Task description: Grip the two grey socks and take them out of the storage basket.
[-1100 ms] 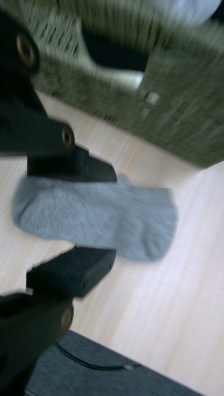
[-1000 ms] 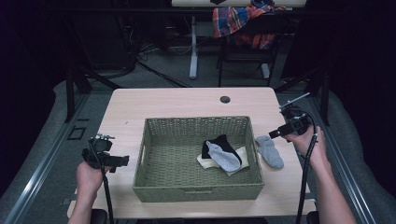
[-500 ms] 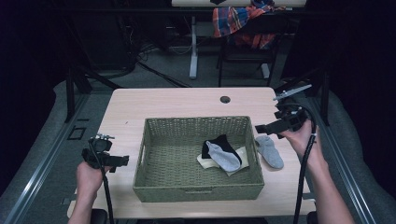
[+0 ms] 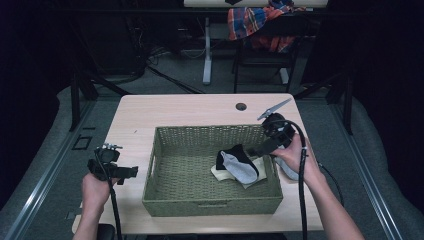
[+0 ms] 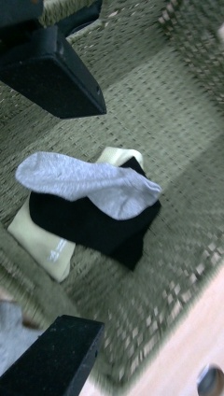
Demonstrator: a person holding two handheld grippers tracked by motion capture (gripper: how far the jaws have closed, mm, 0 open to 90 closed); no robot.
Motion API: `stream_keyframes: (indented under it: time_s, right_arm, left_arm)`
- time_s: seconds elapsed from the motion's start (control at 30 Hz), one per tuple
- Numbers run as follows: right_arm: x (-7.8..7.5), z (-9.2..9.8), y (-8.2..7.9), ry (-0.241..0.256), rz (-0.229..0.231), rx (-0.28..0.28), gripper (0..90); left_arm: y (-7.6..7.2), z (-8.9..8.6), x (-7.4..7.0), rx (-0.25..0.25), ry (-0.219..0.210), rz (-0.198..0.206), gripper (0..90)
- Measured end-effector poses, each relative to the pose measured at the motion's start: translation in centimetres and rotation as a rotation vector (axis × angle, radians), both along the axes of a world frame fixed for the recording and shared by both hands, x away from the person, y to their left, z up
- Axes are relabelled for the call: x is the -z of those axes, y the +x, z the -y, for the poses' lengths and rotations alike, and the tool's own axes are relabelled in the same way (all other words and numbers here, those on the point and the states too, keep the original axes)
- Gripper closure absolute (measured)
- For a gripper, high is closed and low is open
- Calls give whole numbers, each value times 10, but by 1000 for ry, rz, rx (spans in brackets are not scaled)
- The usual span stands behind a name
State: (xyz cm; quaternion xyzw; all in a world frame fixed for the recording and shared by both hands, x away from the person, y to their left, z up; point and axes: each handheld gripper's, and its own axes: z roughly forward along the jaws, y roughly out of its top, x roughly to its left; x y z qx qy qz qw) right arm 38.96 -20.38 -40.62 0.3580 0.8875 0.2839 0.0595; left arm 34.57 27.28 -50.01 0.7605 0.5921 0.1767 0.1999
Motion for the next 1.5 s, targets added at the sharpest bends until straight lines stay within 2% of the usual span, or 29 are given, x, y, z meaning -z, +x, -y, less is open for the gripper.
stream_keyframes:
  time_s: [0.07, 0.1, 0.17, 0.2, 0.23, 0.27, 0.3, 0.33, 0.37, 0.43, 0.47, 0.73, 0.77, 0.8, 0.83, 0.9, 0.93, 1.07, 1.3, 1.33, 1.4, 1.43, 1.5]
  right_arm:
    - [8, -9, 1, -23, -17, -15, 2]
    - [15, -17, 1, -44, -25, -31, 80]
    - [18, -20, 2, -51, -36, -42, 98]
    - [27, -27, 4, -68, -58, -58, 179]
    - [27, -27, 4, -68, -58, -58, 179]
    - [37, -35, 6, -101, -85, -68, 247]
    - [37, -35, 6, -101, -85, -68, 247]
    - [44, -40, 7, -123, -107, -71, 327]
    - [44, -40, 7, -123, -107, -71, 327]
    - [53, -46, 8, -148, -126, -74, 420]
    - [55, -47, 9, -168, -130, -80, 452]
    - [64, -56, 10, -229, -162, -101, 573]
    - [67, -58, 10, -243, -163, -103, 608]
    - [69, -59, 9, -235, -164, -95, 629]
    - [70, -60, 10, -265, -168, -106, 671]
    - [76, -61, 13, -269, -172, -98, 800]
    - [76, -61, 13, -268, -170, -95, 829]
    - [74, -60, 12, -261, -165, -93, 855]
    - [52, -54, 7, -217, -117, -76, 858]
    - [44, -51, 5, -201, -105, -78, 858]
    - [41, -50, 4, -198, -99, -76, 858]
    - [32, -46, 2, -178, -84, -71, 858]
    - [29, -45, 1, -173, -76, -69, 858]
  left_arm:
    - [0, 0, 0, 2, 0, 0, 0]
    - [0, 0, 0, 0, 0, 0, 0]
    - [0, 0, 0, 1, 0, 0, 0]
    - [0, 0, 0, 0, 0, 0, 0]
    - [0, 0, 0, 0, 0, 0, 0]
    - [0, 0, 0, 1, 0, -1, 0]
    - [0, 0, 0, 1, 0, -1, 0]
    - [0, 0, 0, 2, 0, -2, 0]
    - [0, 0, 0, 2, 0, -2, 0]
    - [0, 0, 0, 1, 0, -2, 0]
    - [0, 0, 0, 1, 0, -2, 0]
    - [0, 0, 0, 2, 1, -5, 0]
    - [0, 0, 0, 1, 2, -3, 0]
    - [0, 0, 0, 2, 2, -4, 0]
    - [0, 0, 0, 2, 3, -5, 0]
    - [0, 1, 0, 3, 4, -6, 0]
    - [0, 1, 0, 4, 5, -6, 0]
    - [0, 0, 0, 1, 3, -5, 0]
    - [0, 0, 0, 3, 5, -4, 0]
    - [0, 0, 0, 2, 4, -4, 0]
    - [0, 0, 0, 1, 4, -5, 0]
    - [0, 0, 0, 3, 4, -6, 0]
    - [0, 1, 0, 3, 5, -6, 0]
